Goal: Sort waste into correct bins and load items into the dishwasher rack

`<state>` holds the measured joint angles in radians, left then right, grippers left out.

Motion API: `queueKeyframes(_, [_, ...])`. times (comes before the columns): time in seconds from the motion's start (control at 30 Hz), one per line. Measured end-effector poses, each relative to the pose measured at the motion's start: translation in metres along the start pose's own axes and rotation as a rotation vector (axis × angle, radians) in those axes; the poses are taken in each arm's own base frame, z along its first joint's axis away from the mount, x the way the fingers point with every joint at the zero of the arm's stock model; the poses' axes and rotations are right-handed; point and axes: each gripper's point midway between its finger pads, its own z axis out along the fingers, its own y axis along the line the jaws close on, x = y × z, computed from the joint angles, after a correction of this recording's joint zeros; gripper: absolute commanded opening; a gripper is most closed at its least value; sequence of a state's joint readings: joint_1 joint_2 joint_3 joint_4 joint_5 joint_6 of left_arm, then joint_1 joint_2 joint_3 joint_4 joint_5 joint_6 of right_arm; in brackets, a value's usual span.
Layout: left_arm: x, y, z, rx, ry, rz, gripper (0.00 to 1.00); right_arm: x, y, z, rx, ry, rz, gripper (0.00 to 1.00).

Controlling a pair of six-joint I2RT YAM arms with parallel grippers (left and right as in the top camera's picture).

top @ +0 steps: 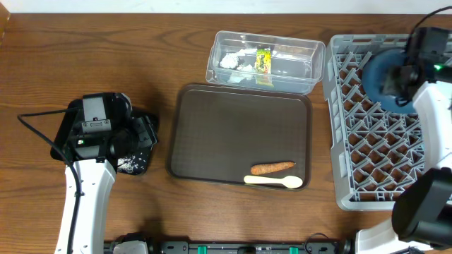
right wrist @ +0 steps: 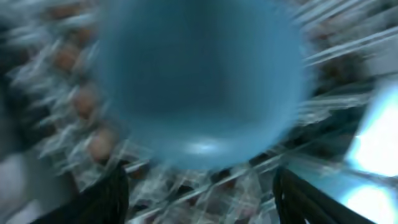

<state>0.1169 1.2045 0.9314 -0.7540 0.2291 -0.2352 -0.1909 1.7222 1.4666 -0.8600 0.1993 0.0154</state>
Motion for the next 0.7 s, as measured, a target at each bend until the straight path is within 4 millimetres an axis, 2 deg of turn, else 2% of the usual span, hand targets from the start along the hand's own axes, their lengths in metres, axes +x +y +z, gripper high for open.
queueKeyframes(0.23, [0.002,0.001,0.0,-0.002,0.008,-0.002,0.66,0.049,0.1,-0.032,-0.295,0.147,-0.176,0.74])
queueKeyframes(0.37, [0.004,0.0,0.0,-0.003,0.015,0.0,0.65,0.071,0.14,-0.048,-0.382,0.198,-0.27,0.74])
queueKeyframes(0.5, [0.008,-0.01,0.001,0.011,0.025,0.034,0.66,0.079,0.153,-0.053,-0.37,0.206,-0.3,0.75])
queueKeyframes(0.7, [0.024,-0.051,0.005,0.081,0.043,0.24,0.66,0.076,0.137,-0.048,-0.257,0.207,-0.223,0.75])
